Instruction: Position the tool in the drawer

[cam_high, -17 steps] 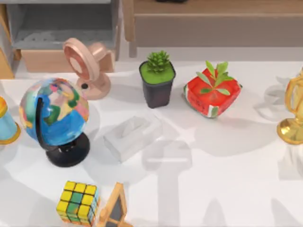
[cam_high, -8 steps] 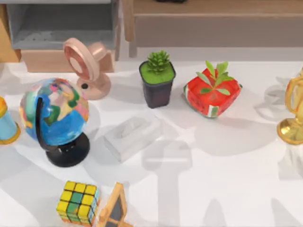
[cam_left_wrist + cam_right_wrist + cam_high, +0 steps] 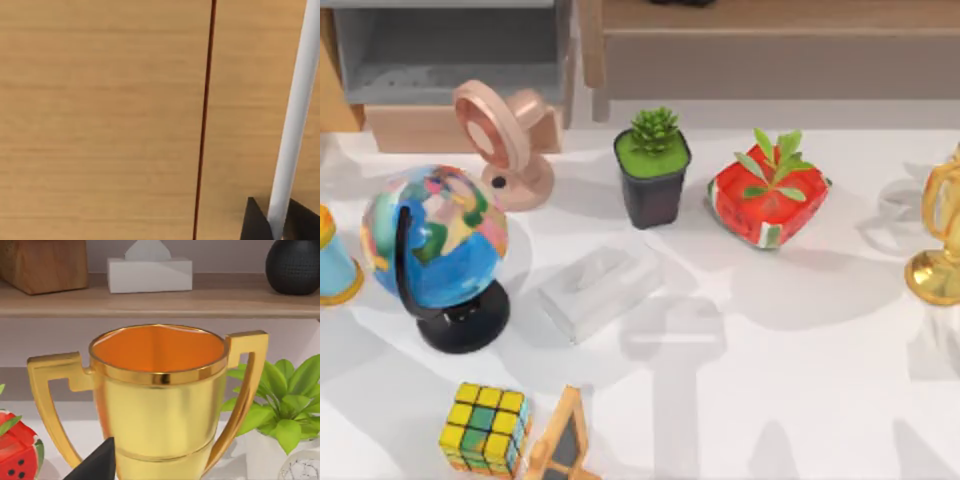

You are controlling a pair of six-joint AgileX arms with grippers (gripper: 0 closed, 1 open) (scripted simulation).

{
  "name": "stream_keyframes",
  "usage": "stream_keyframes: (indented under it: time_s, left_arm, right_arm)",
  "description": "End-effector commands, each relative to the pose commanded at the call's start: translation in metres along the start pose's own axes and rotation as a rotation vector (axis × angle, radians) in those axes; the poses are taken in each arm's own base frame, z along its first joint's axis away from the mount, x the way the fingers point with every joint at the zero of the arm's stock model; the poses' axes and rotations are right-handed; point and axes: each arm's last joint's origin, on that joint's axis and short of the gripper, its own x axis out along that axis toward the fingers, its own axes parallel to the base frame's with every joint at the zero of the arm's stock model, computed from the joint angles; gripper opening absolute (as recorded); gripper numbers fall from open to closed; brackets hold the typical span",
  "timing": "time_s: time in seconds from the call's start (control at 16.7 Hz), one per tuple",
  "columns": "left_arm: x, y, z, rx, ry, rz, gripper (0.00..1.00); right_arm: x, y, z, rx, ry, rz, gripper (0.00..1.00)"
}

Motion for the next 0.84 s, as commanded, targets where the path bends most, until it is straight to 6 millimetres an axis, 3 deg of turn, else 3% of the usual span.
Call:
stream_keyframes:
  time_s: [0.48,0.84]
  left_arm:
    - [0.0,0.0,0.0,0.0,0.0,0.0,0.98]
    - [0.0,0.0,0.0,0.0,0.0,0.0,1.0]
  right_arm:
    - [0.0,0.0,0.0,0.0,0.0,0.0,1.0]
    - [0.0,0.0,0.0,0.0,0.0,0.0,1.0]
